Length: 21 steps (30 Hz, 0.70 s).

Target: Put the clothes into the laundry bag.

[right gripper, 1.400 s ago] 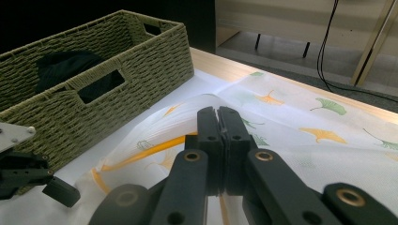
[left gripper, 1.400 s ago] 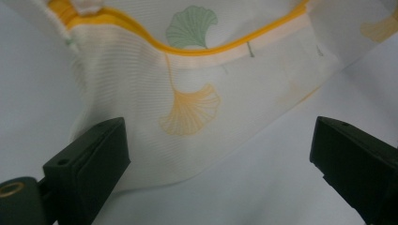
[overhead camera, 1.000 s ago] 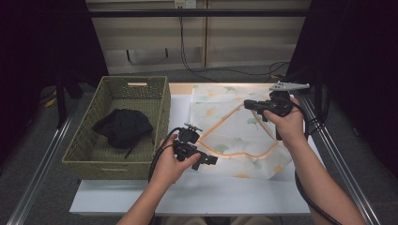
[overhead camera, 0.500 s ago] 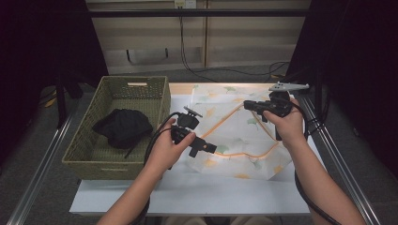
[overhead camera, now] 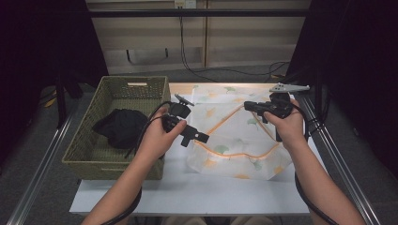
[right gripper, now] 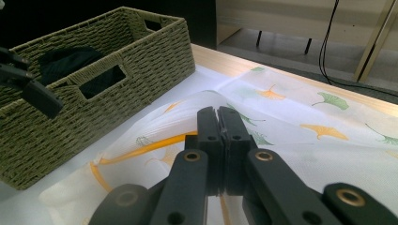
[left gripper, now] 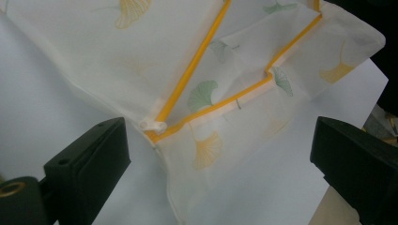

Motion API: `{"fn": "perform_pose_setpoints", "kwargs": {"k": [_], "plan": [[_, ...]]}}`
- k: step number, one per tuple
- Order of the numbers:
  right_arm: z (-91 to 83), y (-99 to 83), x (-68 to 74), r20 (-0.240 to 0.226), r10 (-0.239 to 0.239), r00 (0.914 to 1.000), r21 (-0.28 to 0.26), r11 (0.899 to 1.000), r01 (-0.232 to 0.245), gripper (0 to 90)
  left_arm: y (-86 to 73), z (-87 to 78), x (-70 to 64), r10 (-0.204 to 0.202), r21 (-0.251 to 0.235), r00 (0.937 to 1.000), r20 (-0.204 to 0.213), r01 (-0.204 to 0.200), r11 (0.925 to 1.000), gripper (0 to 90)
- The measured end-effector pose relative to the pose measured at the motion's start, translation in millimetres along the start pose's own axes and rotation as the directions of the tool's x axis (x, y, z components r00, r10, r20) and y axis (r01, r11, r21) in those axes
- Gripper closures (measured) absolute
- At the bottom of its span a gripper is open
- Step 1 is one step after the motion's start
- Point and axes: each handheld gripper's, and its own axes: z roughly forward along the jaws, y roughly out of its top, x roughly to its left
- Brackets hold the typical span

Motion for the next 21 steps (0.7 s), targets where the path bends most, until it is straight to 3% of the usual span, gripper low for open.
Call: {"fn": "perform_pose_setpoints", "kwargs": {"k": [10,14,18,20,21], "plan": [[0.0,0.1,-0.6,-0.007,0.0,1.0,-0.001,1.0,0.0,89.2,13.9,-11.5,16.4,-0.012,-0.03,0.9998,-0.017,0.012,0.9995,4.9],[-0.9,-0.6,-1.2,-0.008,-0.002,1.0,-0.003,1.0,0.002,89.1,18.5,-17.5,21.7,0.01,-0.023,0.9995,-0.031,-0.011,0.9997,4.9],[-2.5,-0.9,-2.1,-0.006,0.004,1.0,-0.007,1.0,-0.004,89.1,20.7,-24.5,28.2,0.008,-0.021,0.9995,-0.031,-0.008,0.9997,4.5],[-3.3,-1.2,-2.5,-0.006,0.004,1.0,-0.008,1.0,-0.004,89.2,21.2,-28.3,30.7,-0.023,-0.032,0.9994,-0.025,0.023,0.9992,4.7],[-3.7,-1.4,-2.6,-0.006,0.006,1.0,-0.008,1.0,-0.006,89.1,21.3,-30.4,32.9,-0.017,-0.029,0.9996,-0.024,0.016,0.9994,4.4]]}}
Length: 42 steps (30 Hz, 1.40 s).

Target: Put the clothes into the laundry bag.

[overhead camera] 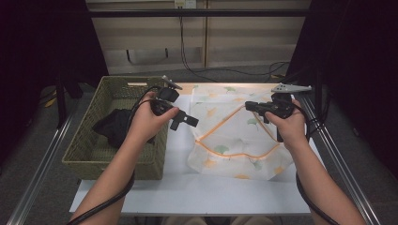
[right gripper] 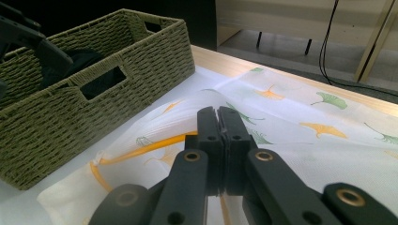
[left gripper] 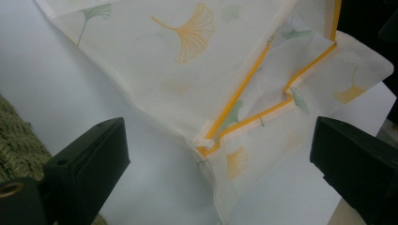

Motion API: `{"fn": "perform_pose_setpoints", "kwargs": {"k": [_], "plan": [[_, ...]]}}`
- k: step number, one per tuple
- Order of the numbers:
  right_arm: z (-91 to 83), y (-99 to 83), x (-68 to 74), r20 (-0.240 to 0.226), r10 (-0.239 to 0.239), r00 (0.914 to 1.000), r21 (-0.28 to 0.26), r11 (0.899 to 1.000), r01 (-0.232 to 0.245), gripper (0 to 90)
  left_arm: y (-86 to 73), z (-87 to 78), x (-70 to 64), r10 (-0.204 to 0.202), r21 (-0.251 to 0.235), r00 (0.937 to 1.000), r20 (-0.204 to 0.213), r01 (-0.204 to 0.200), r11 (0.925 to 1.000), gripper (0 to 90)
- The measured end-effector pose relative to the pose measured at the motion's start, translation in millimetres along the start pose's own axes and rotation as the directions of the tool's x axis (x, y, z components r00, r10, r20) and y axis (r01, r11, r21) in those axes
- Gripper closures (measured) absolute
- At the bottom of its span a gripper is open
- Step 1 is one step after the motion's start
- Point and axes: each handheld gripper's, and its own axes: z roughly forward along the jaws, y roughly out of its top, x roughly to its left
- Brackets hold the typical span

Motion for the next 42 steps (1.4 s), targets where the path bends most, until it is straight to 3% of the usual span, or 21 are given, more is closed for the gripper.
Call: {"fn": "perform_pose_setpoints", "kwargs": {"k": [3,8,9,10,12,22,30,33,42], "plan": [[-0.9,-0.5,-0.5,-0.003,-0.001,1.0,0.001,1.0,0.001,89.1,0.2,-7.7,5.7,-0.004,0.015,0.9996,-0.029,0.004,0.9999,4.7],[-1.8,-0.9,-1.9,-0.003,-0.001,1.0,0.001,1.0,0.001,89.2,-1.4,-21.0,14.1,-0.013,0.005,0.999,-0.043,0.013,0.9999,4.5],[-1.7,-0.7,-2.0,-0.003,0.002,1.0,-0.003,1.0,-0.002,89.2,-2.1,-22.6,14.8,-0.04,-0.011,0.9981,-0.046,0.04,0.9991,4.5],[-1.7,-0.7,-1.9,-0.002,0.005,1.0,-0.003,1.0,-0.005,89.1,-2.6,-25.8,18.6,-0.022,0.003,0.9988,-0.044,0.022,0.9998,4.5],[-1.6,-0.6,-1.4,-0.004,0.001,1.0,-0.001,1.0,-0.001,89.1,-4.4,-29.8,23.6,-0.042,0.002,0.998,-0.047,0.042,0.9991,4.5],[-1.0,-1.2,-2.1,-0.01,0.011,0.9999,0.004,1.0,-0.011,89.1,-22.7,-46.3,49.9,-0.085,0.0,0.992,-0.094,0.085,0.9963,4.3],[1.2,-3.3,-2.2,-0.01,0.01,0.9999,0.007,1.0,-0.01,89.2,-41.1,-52.9,74.2,-0.132,0.0,0.9805,-0.146,0.133,0.9911,4.3],[1.1,-3.3,-2.3,-0.011,0.015,0.9998,0.008,1.0,-0.015,89.1,-47.2,-54.7,82.8,-0.133,-0.001,0.9798,-0.149,0.135,0.9909,3.9],[1.0,-3.7,-3.1,-0.011,0.016,0.9998,0.011,1.0,-0.016,89.1,-57.9,-60.5,103.9,-0.161,-0.014,0.962,-0.221,0.162,0.9868,3.9]]}}
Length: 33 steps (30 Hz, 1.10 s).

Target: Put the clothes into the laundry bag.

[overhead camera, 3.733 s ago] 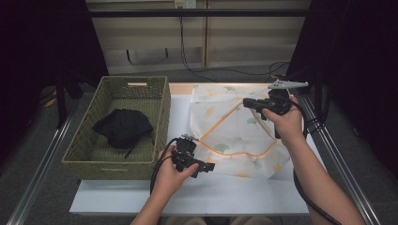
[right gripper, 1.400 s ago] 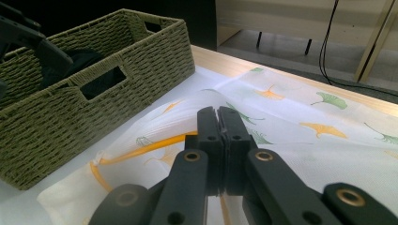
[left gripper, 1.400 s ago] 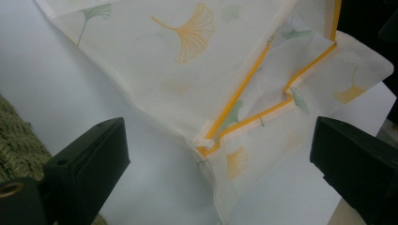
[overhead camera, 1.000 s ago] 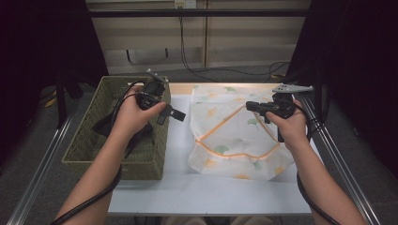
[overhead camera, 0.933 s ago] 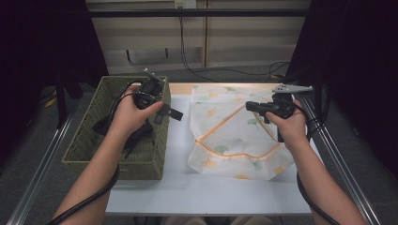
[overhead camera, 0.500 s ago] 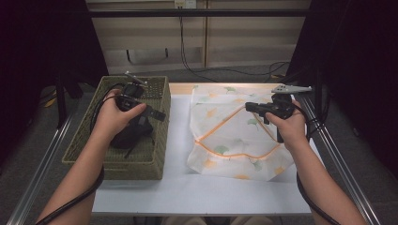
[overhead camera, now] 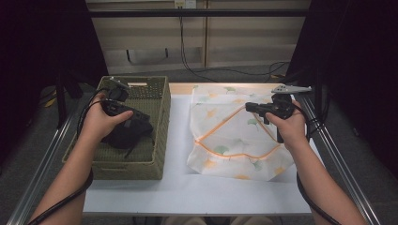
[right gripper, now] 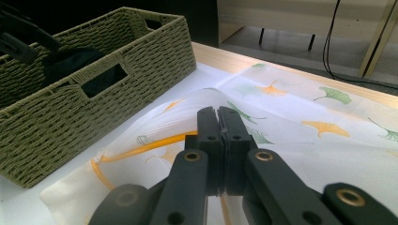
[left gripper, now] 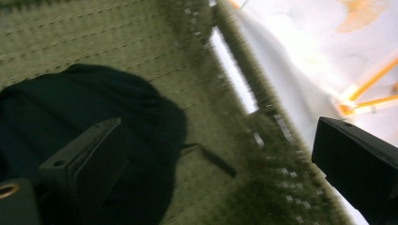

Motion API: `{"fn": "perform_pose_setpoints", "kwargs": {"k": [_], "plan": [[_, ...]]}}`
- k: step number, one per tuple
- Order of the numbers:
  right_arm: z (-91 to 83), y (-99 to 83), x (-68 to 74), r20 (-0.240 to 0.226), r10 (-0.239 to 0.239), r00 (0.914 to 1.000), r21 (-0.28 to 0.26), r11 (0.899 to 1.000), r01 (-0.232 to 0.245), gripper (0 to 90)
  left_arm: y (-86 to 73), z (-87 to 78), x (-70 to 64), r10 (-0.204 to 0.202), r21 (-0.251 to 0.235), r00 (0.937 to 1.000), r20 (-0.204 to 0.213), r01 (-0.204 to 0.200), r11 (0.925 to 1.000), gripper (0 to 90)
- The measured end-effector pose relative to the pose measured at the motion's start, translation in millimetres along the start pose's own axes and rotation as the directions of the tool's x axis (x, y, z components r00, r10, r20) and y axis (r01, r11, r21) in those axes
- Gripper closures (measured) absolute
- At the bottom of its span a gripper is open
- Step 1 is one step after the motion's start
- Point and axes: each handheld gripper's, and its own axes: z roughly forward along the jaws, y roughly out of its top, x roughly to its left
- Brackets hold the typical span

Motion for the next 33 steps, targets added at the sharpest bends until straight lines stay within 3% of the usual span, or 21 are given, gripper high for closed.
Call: {"fn": "perform_pose_setpoints", "kwargs": {"k": [10,12,14,22,33], "plan": [[-2.0,-0.9,-1.9,0.003,0.004,1.0,-0.004,1.0,-0.004,89.1,-5.1,3.8,20.3,-0.014,-0.001,0.999,-0.042,0.014,0.9999,4.4],[-2.4,-1.3,-2.6,0.001,0.004,1.0,-0.002,1.0,-0.004,89.1,-6.9,6.2,22.5,-0.035,-0.011,0.9983,-0.047,0.035,0.9993,4.4],[-2.2,-2.0,-3.3,0.002,0.01,0.9999,-0.007,1.0,-0.01,89.1,-8.2,7.1,25.6,-0.027,0.006,0.9979,-0.059,0.028,0.9996,4.4],[-1.7,-2.8,-3.4,0.003,0.008,1.0,-0.002,1.0,-0.008,89.1,-15.1,13.8,38.8,-0.078,0.003,0.9926,-0.093,0.078,0.9969,4.3],[-1.9,-4.0,-3.3,0.002,0.007,1.0,0.003,1.0,-0.007,89.1,-21.3,27.6,50.1,-0.101,0.012,0.987,-0.125,0.103,0.9946,4.1]]}}
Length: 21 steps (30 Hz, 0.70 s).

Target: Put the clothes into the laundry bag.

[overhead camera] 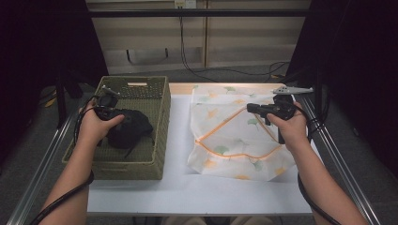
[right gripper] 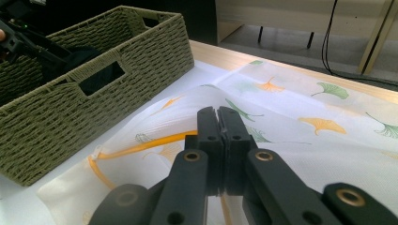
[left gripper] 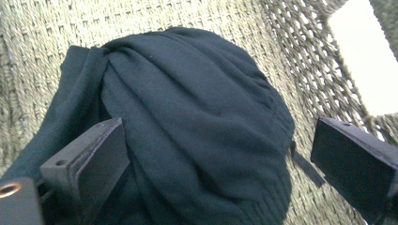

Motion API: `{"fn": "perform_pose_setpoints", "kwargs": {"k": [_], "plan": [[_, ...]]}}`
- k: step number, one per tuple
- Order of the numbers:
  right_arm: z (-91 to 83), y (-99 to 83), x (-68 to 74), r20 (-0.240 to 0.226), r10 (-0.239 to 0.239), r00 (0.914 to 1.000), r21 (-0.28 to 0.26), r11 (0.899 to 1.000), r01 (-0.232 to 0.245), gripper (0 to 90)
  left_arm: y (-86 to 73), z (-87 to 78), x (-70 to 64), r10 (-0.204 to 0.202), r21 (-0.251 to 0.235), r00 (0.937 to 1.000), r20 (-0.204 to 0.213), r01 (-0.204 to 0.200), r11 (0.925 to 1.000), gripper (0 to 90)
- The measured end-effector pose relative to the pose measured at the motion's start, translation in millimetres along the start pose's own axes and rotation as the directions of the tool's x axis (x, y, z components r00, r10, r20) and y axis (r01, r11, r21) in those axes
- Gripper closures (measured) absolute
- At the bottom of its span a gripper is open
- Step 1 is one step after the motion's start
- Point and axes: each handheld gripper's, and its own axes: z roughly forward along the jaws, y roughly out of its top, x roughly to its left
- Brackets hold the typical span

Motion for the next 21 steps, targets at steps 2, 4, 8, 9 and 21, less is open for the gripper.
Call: {"fn": "perform_pose_setpoints", "kwargs": {"k": [2,4,8,9,21], "plan": [[0.1,-0.3,-0.1,0.0,0.0,1.0,-0.002,1.0,0.0,89.1,-1.1,4.3,-0.3,-0.004,-0.002,1.0,-0.005,0.004,1.0,3.6],[0.0,-0.9,-0.2,0.001,0.006,1.0,-0.002,1.0,-0.006,89.1,-1.1,6.8,-0.8,-0.008,-0.01,0.9999,-0.007,0.008,0.9999,3.3],[-0.4,-2.3,-1.9,0.003,0.002,1.0,-0.001,1.0,-0.002,89.2,-1.6,10.4,1.6,-0.018,-0.006,0.9998,-0.005,0.018,0.9998,2.9],[-0.5,-2.4,-2.1,0.005,0.003,1.0,0.0,1.0,-0.003,89.1,-2.4,12.5,2.2,-0.026,-0.009,0.9996,-0.008,0.025,0.9996,3.0],[1.3,-4.8,-3.4,0.003,0.01,0.9999,0.002,1.0,-0.01,89.1,-7.2,30.2,4.4,-0.047,-0.007,0.9987,-0.018,0.047,0.9989,0.1]]}}
